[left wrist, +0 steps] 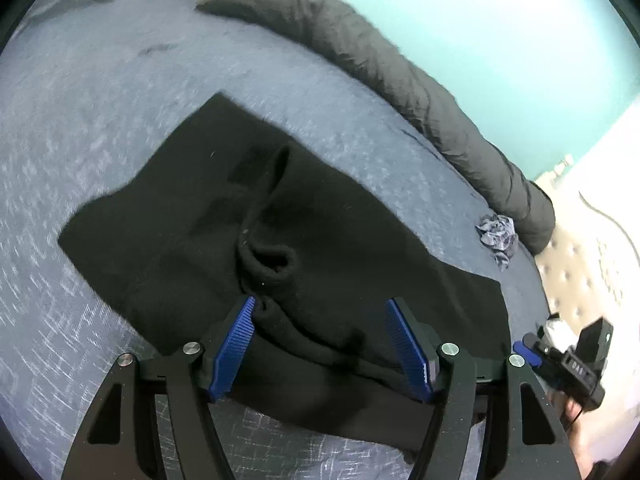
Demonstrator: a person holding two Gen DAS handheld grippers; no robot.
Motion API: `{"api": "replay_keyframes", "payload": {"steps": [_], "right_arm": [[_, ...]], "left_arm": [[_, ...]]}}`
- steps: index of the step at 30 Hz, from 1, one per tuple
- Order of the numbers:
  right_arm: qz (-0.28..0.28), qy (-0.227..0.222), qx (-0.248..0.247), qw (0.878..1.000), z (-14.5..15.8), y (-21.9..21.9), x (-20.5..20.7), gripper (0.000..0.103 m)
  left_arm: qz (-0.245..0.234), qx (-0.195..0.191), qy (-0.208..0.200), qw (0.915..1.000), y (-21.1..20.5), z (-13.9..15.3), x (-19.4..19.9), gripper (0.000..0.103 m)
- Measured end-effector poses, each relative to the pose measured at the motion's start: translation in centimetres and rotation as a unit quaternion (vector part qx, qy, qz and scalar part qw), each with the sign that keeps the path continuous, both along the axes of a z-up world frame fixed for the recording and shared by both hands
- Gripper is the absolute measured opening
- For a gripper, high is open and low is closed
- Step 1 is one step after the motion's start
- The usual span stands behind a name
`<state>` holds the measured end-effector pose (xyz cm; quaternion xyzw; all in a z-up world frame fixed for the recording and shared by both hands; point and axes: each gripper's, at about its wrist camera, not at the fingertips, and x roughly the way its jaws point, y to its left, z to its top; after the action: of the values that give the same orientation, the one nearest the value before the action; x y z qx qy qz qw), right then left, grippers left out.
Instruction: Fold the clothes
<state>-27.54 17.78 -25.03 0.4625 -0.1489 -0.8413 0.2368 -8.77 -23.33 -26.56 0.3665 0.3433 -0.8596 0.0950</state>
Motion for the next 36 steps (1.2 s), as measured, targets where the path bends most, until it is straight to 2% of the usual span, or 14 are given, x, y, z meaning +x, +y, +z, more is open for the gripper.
{"api": "replay_keyframes", "payload": {"steps": [3, 7, 10, 14, 18, 21, 22, 23, 27, 28, 30, 36], "right_arm": [[0.001, 0.000, 0.000, 1.000, 0.0, 0.0, 0.1, 0.059], [0.000, 0.001, -0.001, 1.000, -0.2, 0.0, 0.0, 0.059], [-0.005, -0.001, -0.006, 1.000, -0.3, 0.2, -0.1, 0.060], [0.000, -0.002, -0.002, 1.000, -0.4, 0.1, -0.1, 0.060], [-0.002, -0.001, 0.000, 1.000, -0.4, 0.3, -0.2, 0.060], [-0.002, -0.002, 0.002, 1.000, -0.3, 0.4, -0.2, 0.060], [-0.001, -0.002, 0.004, 1.000, -0.3, 0.3, -0.2, 0.060], [0.001, -0.001, 0.006, 1.000, -0.3, 0.3, -0.2, 0.060], [0.001, 0.000, 0.011, 1.000, -0.3, 0.5, -0.3, 0.060], [-0.001, 0.000, 0.012, 1.000, -0.4, 0.6, -0.4, 0.060], [-0.007, -0.002, 0.009, 1.000, -0.5, 0.8, -0.5, 0.060], [-0.013, -0.002, 0.004, 1.000, -0.4, 0.8, -0.5, 0.060]], "left_arm": [[0.011, 0.006, -0.019, 0.9998, -0.1, -0.5, 0.1, 0.070], [-0.003, -0.007, -0.029, 0.9996, 0.6, 0.1, 0.4, 0.070], [-0.004, 0.013, -0.015, 0.9998, 0.1, -0.2, 0.5, 0.070], [-0.006, 0.022, -0.014, 0.9996, -0.1, -0.6, 0.0, 0.070], [0.003, 0.057, -0.010, 0.9983, -0.6, -1.9, -0.7, 0.070], [0.014, 0.058, 0.000, 0.9982, -1.0, -2.0, -1.1, 0.068], [0.019, 0.056, 0.004, 0.9983, -1.1, -2.0, -1.1, 0.060], [0.022, 0.051, 0.005, 0.9984, -1.3, -1.9, -1.0, 0.046], [0.022, 0.052, 0.005, 0.9984, -1.9, -2.3, -1.3, 0.026], [0.022, 0.052, 0.009, 0.9984, -2.1, -2.2, -1.2, 0.018], [0.021, 0.050, 0.018, 0.9984, -2.2, -1.7, -1.0, 0.013], [0.025, -0.013, 0.072, 0.9970, -1.8, 3.0, 0.2, 0.010]]}}
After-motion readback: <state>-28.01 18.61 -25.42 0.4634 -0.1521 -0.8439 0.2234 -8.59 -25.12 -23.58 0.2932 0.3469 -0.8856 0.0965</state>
